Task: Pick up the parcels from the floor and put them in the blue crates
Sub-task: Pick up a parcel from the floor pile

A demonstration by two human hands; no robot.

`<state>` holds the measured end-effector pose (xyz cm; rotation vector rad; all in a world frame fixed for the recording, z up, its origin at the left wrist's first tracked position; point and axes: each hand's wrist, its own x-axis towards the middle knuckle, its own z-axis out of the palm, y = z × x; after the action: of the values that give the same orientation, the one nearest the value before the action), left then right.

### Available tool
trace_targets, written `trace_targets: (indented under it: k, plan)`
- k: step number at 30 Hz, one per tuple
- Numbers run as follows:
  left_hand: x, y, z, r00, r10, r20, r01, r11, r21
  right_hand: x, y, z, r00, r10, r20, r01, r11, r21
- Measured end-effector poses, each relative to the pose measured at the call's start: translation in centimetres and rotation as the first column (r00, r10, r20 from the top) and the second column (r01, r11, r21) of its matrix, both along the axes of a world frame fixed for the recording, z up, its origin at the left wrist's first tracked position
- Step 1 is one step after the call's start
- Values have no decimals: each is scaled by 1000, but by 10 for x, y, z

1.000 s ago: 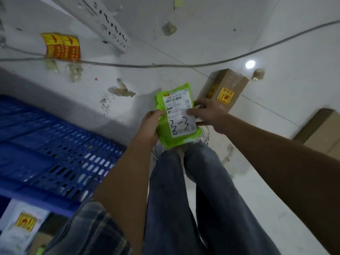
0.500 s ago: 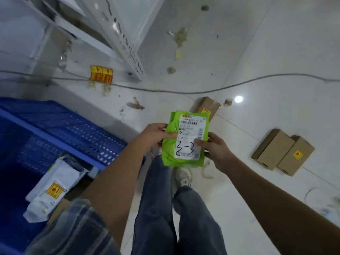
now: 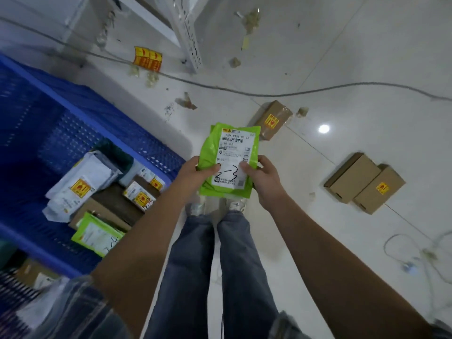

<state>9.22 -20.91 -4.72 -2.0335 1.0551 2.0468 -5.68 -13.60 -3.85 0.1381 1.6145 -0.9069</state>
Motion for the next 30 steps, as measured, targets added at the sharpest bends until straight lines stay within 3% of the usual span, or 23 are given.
trace_targets:
  k: [9, 14, 17, 21, 25, 28, 30]
  plan:
    - [50, 43, -7, 987, 159, 34, -161, 981, 105, 46, 32, 7, 994, 105, 40, -109, 989, 97]
    - [115, 65, -16, 974, 221, 49, -220, 975, -24, 108, 30, -13, 967, 252, -44, -247, 964, 101]
    - [183, 79, -9, 964, 177, 198, -148, 977, -152, 173, 31, -22, 930, 366, -36, -360, 926, 117]
    - [282, 99, -1, 928, 184, 324, -125, 973, -194, 271, 30, -20, 841, 540, 7, -537, 834, 127]
    - [358, 123, 1, 864, 293, 410, -244, 955, -168, 358, 19, -22, 706, 701, -98, -689, 712, 134]
    - [396, 129, -11, 812, 347, 468, -291, 938, -191, 413, 12, -26, 682, 717, -141, -710, 696, 107]
    - [410, 130, -23, 793, 345, 503, -286, 939, -192, 438, 11, -33, 606, 769, -203, -768, 632, 99]
